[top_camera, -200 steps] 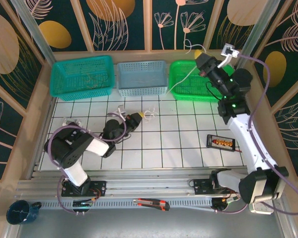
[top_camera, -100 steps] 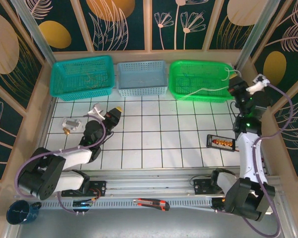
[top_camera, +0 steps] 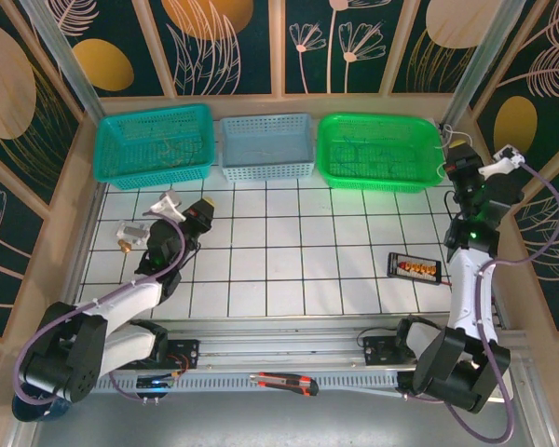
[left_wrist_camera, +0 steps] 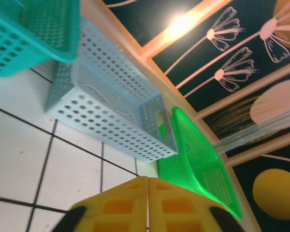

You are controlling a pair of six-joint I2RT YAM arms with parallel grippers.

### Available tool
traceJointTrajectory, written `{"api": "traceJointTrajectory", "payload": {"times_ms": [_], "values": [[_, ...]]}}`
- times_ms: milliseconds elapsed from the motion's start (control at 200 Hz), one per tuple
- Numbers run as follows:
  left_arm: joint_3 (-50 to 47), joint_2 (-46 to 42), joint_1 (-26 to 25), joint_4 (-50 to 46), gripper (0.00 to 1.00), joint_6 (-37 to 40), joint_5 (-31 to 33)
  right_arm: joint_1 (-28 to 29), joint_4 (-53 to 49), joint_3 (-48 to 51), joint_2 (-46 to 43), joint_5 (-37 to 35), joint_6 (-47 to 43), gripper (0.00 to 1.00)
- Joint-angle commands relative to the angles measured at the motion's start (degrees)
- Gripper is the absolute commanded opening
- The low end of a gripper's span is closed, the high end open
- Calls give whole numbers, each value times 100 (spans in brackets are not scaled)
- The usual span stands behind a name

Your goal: Untangle the cables

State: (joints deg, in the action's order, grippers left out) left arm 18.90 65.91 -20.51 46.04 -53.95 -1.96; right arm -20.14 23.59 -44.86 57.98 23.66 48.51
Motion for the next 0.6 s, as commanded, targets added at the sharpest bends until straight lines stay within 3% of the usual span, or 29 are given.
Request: {"api": "traceJointTrajectory", "payload": {"times_ms": [0, 105, 225, 390, 596], "values": [[424, 130, 30, -147, 29, 538, -679, 324, 241, -431, -25, 563, 27, 0], [667, 218, 7, -26, 51, 713, -1232, 892, -64, -828, -39, 684, -256, 0], [1058, 370, -119, 58, 66, 1061, -1890, 1662, -431, -1164, 2, 643, -637, 0], [1784, 664, -479, -105, 76, 1843, -2578, 2518, -484, -1257, 157, 617, -966, 0], [2741, 1011, -711, -737, 80, 2869, -3163, 3549, -414, -1459, 498, 757, -1569, 0]]}}
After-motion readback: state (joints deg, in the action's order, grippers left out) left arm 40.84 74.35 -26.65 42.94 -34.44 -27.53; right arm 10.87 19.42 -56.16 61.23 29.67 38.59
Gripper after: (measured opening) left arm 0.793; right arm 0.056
